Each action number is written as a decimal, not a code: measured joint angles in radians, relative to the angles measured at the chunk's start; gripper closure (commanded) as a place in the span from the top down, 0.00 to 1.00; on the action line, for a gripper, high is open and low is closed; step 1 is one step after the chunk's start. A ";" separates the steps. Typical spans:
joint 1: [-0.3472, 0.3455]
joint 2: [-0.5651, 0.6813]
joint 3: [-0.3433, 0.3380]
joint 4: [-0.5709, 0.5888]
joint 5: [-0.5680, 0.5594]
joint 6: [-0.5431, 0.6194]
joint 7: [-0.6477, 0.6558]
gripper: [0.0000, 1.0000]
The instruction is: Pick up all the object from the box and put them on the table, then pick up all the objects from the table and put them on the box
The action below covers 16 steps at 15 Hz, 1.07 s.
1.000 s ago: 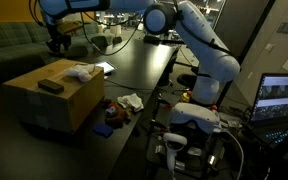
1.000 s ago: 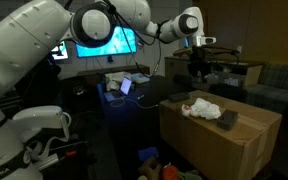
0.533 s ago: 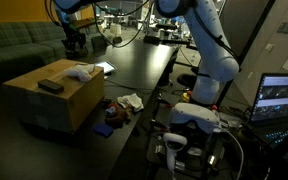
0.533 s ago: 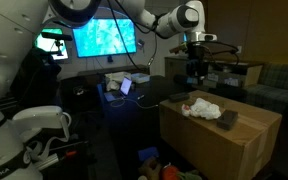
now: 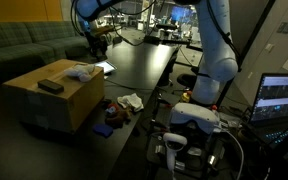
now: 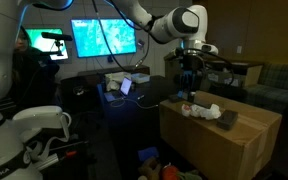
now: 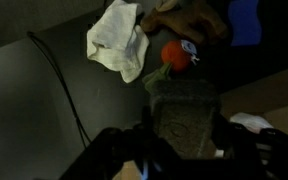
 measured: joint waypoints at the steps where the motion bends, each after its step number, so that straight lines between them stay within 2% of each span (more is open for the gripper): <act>1: -0.008 -0.021 -0.007 -0.055 0.000 0.021 0.011 0.31; 5: -0.050 -0.074 -0.031 -0.286 0.005 0.177 0.030 0.31; 10: -0.096 -0.059 -0.082 -0.586 0.013 0.552 0.102 0.31; 13: -0.094 0.011 -0.118 -0.672 0.017 0.753 0.196 0.31; 16: -0.080 0.098 -0.129 -0.671 0.076 0.886 0.273 0.31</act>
